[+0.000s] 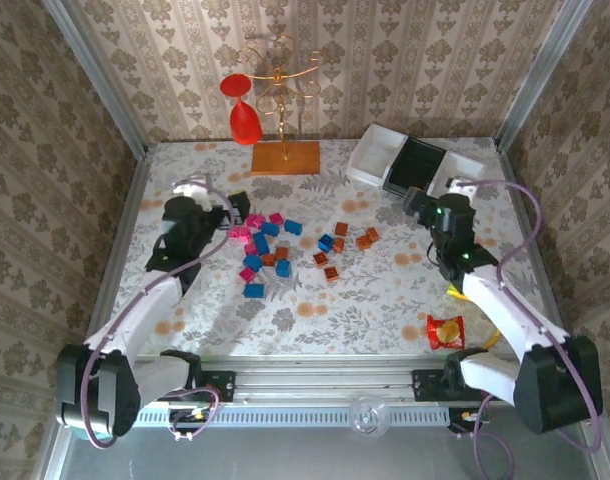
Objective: Sort the legos into containers by color
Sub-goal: Move the container to the top-center of the table.
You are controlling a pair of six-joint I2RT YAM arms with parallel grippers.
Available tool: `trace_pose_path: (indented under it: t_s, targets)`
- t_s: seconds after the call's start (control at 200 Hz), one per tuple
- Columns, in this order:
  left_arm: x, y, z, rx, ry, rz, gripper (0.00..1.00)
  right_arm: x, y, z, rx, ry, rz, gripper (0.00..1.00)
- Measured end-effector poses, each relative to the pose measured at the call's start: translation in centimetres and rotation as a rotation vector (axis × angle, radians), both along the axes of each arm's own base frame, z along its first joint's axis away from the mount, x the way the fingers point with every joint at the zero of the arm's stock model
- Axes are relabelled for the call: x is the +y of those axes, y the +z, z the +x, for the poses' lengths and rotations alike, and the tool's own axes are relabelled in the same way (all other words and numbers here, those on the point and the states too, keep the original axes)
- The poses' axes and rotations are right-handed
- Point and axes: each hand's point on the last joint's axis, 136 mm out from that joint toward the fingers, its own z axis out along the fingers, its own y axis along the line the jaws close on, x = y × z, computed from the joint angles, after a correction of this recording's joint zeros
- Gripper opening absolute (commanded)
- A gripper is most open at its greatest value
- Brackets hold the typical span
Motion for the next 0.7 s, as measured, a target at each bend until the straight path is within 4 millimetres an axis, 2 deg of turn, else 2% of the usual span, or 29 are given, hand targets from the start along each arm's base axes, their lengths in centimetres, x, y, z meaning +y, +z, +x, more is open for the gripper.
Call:
trace_pose_path:
  t_s: [0.06, 0.2, 0.415, 0.575, 0.7]
  targets:
    - [-1.5, -0.1, 0.1, 0.019, -0.044, 0.014, 1.0, 0.9, -0.5, 1.1, 0.037, 0.017, -0.012, 1.0]
    - [-4.7, -0.3, 0.0, 0.053, -0.134, 0.043, 1.0, 1.5, -1.5, 3.9, 0.127, 0.022, -0.058, 1.0]
    - [-8.0, 0.0, -0.4, 0.057, -0.226, 0.077, 1.0, 1.5, -4.4, 7.8, 0.286, 0.009, -0.133, 0.96]
    - [-8.1, -0.2, -0.5, 0.06, -0.234, 0.091, 1.0, -1.6, -7.2, 10.0, 0.396, -0.062, -0.154, 0.89]
    - [-7.9, -0.4, -0.5, 0.066, -0.228, 0.103, 1.0, -4.6, -8.0, 11.5, 0.45, -0.122, -0.163, 0.86]
